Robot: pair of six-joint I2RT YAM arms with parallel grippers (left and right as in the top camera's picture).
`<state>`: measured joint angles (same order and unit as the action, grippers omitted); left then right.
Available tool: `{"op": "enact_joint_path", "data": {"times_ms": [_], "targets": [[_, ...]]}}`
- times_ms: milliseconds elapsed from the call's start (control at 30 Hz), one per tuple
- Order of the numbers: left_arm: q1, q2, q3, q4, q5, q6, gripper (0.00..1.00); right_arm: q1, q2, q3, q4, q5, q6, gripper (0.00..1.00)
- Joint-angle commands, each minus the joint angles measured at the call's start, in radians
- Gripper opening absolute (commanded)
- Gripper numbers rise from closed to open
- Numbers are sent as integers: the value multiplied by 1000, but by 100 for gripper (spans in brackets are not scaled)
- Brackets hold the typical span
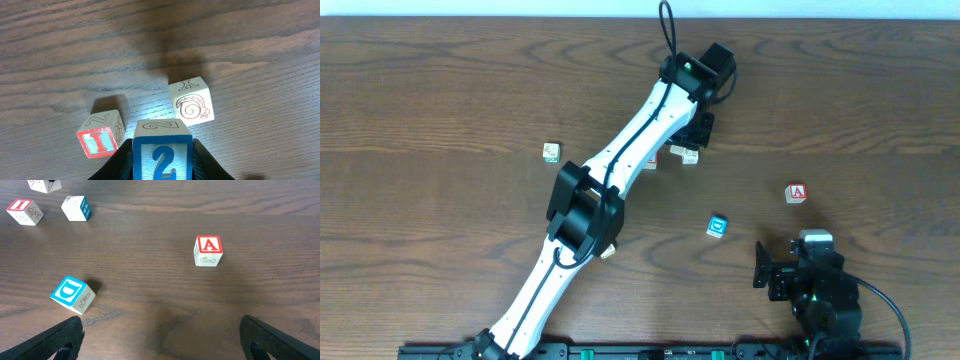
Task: Spell out Ai2
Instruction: 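Carry the blue '2' block to the right of the 'I' block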
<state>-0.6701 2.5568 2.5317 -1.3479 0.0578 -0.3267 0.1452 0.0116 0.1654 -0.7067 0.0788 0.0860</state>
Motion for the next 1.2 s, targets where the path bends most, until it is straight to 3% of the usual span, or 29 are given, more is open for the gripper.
{"op": "enact_joint_path", "data": {"times_ms": [0, 200, 433, 667, 1167], "targets": [[-1, -68, 10, -15, -2, 21, 6, -8, -6, -5, -3, -5, -13, 99], [2, -185, -61, -20, -60, 38, 6, -8, -6, -5, -3, -4, -13, 99], [19, -341, -409, 174, -19, 89, 6, -8, -6, -5, -4, -5, -13, 99], [66, -297, -434, 274, 61, 90, 6, -8, -6, -5, -4, -5, -13, 99], [37, -205, -458, 282, 85, -85, 6, -8, -6, -5, -4, -4, -13, 99]]}}
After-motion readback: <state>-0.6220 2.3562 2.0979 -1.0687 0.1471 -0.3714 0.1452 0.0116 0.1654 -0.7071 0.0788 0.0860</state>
